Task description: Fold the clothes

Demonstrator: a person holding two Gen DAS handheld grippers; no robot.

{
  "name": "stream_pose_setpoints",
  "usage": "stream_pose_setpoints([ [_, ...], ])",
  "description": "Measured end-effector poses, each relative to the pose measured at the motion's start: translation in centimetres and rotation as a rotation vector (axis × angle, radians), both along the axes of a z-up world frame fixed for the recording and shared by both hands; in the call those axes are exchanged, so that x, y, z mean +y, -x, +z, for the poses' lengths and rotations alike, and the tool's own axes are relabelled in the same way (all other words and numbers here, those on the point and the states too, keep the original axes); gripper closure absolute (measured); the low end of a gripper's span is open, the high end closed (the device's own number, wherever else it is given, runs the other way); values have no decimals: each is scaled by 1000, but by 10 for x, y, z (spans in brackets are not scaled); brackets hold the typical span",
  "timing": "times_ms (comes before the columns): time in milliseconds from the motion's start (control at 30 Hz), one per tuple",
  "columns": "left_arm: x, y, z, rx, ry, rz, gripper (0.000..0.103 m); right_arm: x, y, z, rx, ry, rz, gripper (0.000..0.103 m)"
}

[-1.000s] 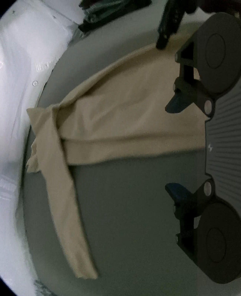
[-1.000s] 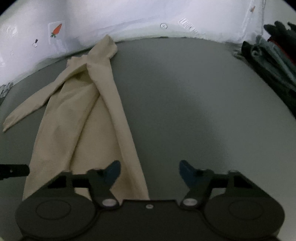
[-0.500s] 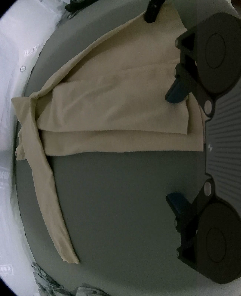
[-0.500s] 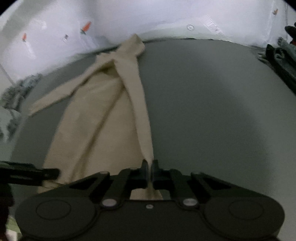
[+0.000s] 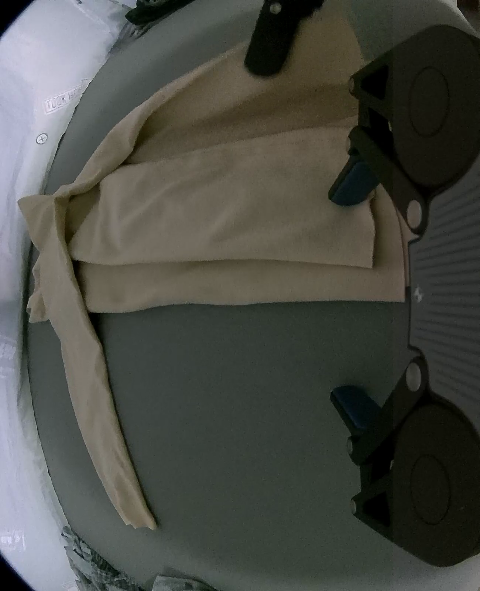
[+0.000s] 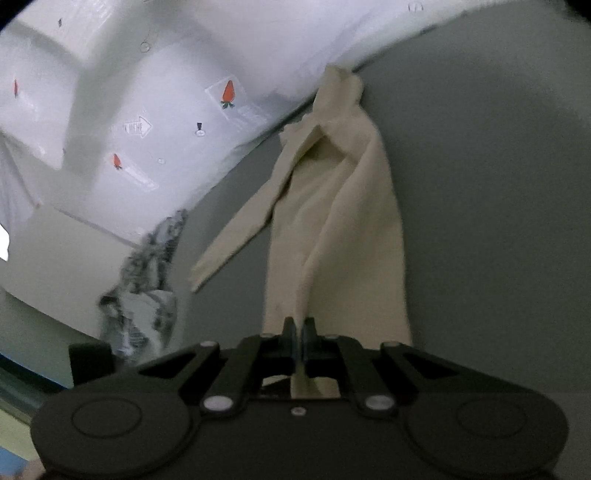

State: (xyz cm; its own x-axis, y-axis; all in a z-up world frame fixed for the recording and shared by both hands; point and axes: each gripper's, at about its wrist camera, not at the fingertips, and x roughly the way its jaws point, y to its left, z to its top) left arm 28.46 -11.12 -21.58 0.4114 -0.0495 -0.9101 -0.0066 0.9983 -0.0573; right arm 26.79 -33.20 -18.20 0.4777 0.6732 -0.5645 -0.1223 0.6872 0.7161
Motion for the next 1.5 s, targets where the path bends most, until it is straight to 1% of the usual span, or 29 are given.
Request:
stream_pose_setpoints([
  [67,0,2,1,-3,0,-10,0,10,1,-10,33,17,9,99],
  [167,2,4,1,-1,6,-35,0,23,3,-27,79,81,19,100],
  [233,4,6,2,3,13,-54,0,23,6,-31,82,67,2,100],
  [300,6,7,3,7,21,-74,0,21,6,-33,112,48,-17,101],
  [367,8,8,3,4,31,-90,0,23,3,-30,126,62,-2,100],
  [433,11,10,4,4,47,-108,0,29,1,-24,112,98,42,89],
  [467,14,8,5,14,65,-122,0,34,0,-18,98,127,72,85],
  [533,23,3,7,41,107,-154,0,41,-2,-7,80,168,111,69],
  [567,29,0,9,52,139,-155,0,43,-4,-1,62,183,119,66],
  [633,41,-7,15,40,123,-123,0,45,-7,12,25,196,128,64],
  [700,55,-16,25,-7,68,-86,0,40,-14,26,7,162,112,64],
  [733,64,-21,30,-31,58,-65,0,37,-19,31,0,148,98,63],
  [833,99,-44,39,-88,71,40,0,30,-40,47,-32,144,39,62],
  [900,123,-61,39,-101,58,122,0,24,-62,51,-41,169,-6,62],
  [1033,172,-98,29,-79,27,276,0,20,-108,51,-37,221,-82,61],
  [1100,190,-115,25,-69,18,315,0,18,-129,52,-34,233,-122,61],
  [1200,217,-140,18,-55,15,365,0,23,-166,51,-28,234,-152,61],
  [1300,236,-165,8,-30,-1,431,0,31,-203,46,-13,240,-179,61],
  [1367,242,-182,1,-3,-26,446,0,36,-228,43,-11,233,-192,61],
  [1433,242,-192,1,-10,-51,429,0,40,-253,40,-19,217,-203,61],
  [1500,242,-196,2,-19,-59,411,0,46,-272,39,-34,203,-208,61],
])
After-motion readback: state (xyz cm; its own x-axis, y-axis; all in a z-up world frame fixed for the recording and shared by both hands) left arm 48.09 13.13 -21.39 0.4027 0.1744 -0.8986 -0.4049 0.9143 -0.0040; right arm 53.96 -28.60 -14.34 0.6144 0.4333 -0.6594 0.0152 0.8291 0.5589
